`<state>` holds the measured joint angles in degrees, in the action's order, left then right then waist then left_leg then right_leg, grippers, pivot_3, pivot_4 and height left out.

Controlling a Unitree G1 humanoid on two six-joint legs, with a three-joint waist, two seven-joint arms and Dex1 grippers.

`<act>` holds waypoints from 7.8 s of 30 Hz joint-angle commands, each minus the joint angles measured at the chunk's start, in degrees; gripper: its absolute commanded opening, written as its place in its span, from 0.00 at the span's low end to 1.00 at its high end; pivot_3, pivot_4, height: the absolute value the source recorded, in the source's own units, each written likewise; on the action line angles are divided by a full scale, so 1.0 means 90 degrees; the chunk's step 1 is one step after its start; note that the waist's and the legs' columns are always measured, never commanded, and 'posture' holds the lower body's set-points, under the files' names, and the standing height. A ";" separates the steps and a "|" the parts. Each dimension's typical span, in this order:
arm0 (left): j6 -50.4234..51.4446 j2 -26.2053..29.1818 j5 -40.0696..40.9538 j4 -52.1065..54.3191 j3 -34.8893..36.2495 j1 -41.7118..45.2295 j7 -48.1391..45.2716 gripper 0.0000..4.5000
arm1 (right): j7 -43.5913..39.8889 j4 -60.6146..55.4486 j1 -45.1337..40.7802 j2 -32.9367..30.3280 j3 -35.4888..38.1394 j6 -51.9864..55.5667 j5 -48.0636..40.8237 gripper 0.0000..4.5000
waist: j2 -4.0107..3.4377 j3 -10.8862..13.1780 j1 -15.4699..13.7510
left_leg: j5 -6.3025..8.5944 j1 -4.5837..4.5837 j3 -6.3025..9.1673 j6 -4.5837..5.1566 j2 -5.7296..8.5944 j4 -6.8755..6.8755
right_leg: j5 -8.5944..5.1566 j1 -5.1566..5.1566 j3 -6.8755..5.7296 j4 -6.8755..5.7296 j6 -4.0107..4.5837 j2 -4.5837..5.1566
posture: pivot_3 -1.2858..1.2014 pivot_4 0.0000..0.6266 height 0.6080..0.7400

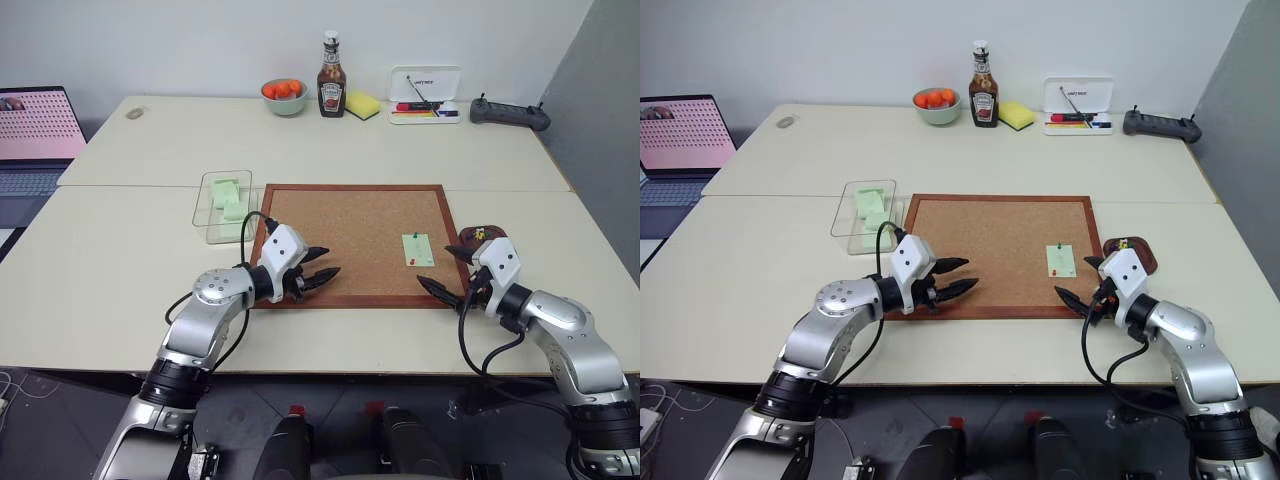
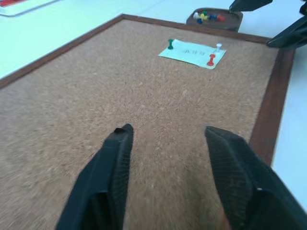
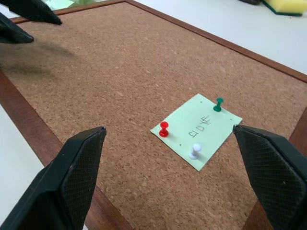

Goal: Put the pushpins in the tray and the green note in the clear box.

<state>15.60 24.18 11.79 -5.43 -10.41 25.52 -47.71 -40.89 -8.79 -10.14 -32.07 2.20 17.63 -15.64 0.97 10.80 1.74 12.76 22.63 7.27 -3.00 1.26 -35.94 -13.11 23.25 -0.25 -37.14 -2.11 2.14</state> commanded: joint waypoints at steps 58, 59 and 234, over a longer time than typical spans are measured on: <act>-0.0893 -0.0565 -0.0758 -0.1870 -0.0449 0.0336 -0.0651 0.00 | 0.0420 0.3361 -0.3135 0.0845 -0.0572 -0.0003 0.1059 0.00 | -0.0014 -0.0011 0.0013 | 0.0002 -0.0052 -0.0109 0.0005 0.0004 0.0004 | 0.0022 -0.0001 0.0120 -0.0002 -0.0035 -0.0002 | 0.52 0.24 1.00; -0.0893 -0.0558 -0.0764 -0.1897 -0.0454 0.0335 -0.0660 0.00 | 0.0428 0.3297 -0.3133 0.0855 -0.0546 0.0016 0.1026 0.00 | -0.0014 -0.0011 0.0016 | 0.0002 -0.0053 -0.0109 0.0005 0.0004 0.0004 | 0.0022 -0.0001 0.0121 -0.0002 -0.0035 -0.0002 | 0.52 0.24 1.00; -0.1013 -0.0473 -0.0899 -0.1981 -0.0556 0.0215 -0.0804 0.00 | -0.0308 -0.0264 -0.1030 -0.0596 -0.0221 0.2174 0.0059 0.88 | -0.0018 -0.0024 0.0025 | 0.0006 -0.0066 -0.0124 0.0010 -0.0003 0.0014 | 0.0027 -0.0010 0.0134 0.0016 -0.0049 -0.0007 | 0.52 0.24 1.00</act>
<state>5.29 19.24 5.71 -21.19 -13.53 29.46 -54.35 -43.64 -7.64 -19.00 -37.87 0.65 36.36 -13.98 0.80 10.58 1.96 12.82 22.04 6.15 -2.91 1.23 -35.82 -12.87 23.16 0.96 -36.98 -2.56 2.07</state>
